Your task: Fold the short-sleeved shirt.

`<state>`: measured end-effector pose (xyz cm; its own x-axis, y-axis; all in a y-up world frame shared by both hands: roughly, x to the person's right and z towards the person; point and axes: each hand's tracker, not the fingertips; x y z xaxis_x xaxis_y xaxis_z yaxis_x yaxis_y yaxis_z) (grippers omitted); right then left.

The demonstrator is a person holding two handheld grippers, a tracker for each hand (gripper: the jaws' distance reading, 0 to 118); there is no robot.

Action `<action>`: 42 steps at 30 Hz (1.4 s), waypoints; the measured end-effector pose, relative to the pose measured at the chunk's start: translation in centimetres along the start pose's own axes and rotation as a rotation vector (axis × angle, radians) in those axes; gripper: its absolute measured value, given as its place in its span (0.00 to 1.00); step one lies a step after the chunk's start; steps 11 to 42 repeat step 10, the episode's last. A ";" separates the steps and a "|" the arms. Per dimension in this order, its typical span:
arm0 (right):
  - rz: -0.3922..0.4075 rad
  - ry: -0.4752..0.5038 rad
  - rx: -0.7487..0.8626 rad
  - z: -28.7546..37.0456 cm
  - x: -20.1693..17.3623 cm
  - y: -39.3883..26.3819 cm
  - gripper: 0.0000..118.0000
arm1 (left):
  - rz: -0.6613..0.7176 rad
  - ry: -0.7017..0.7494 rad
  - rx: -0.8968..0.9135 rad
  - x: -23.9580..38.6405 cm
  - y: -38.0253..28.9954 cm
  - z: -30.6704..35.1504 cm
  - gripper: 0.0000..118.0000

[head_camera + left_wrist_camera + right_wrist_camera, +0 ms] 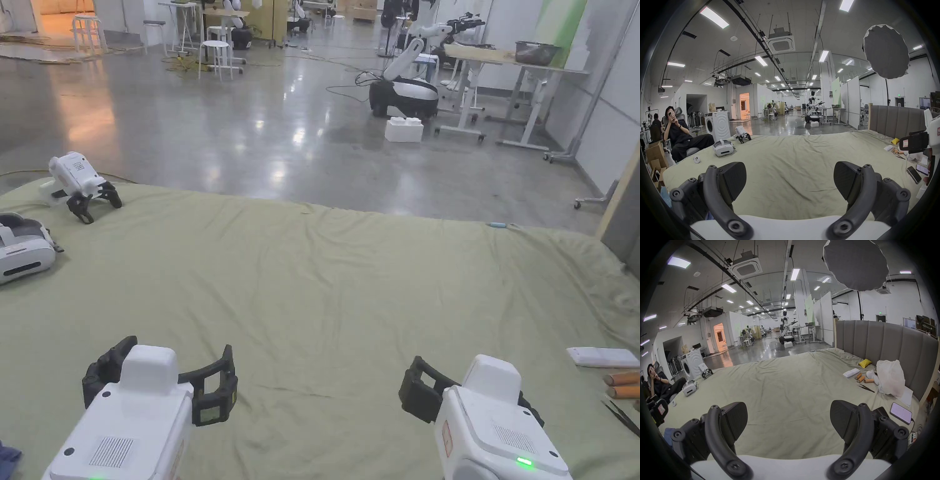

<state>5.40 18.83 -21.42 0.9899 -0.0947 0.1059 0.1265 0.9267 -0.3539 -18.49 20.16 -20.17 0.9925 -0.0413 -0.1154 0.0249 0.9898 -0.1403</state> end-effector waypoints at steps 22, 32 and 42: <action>0.009 0.074 0.039 -0.5 1.0 -0.2 0.89 | -0.002 0.007 0.005 -0.8 0.2 -0.7 0.94; 0.009 0.074 0.039 -0.5 1.0 -0.2 0.89 | -0.002 0.007 0.005 -0.8 0.2 -0.7 0.94; 0.009 0.074 0.039 -0.5 1.0 -0.2 0.89 | -0.002 0.007 0.005 -0.8 0.2 -0.7 0.94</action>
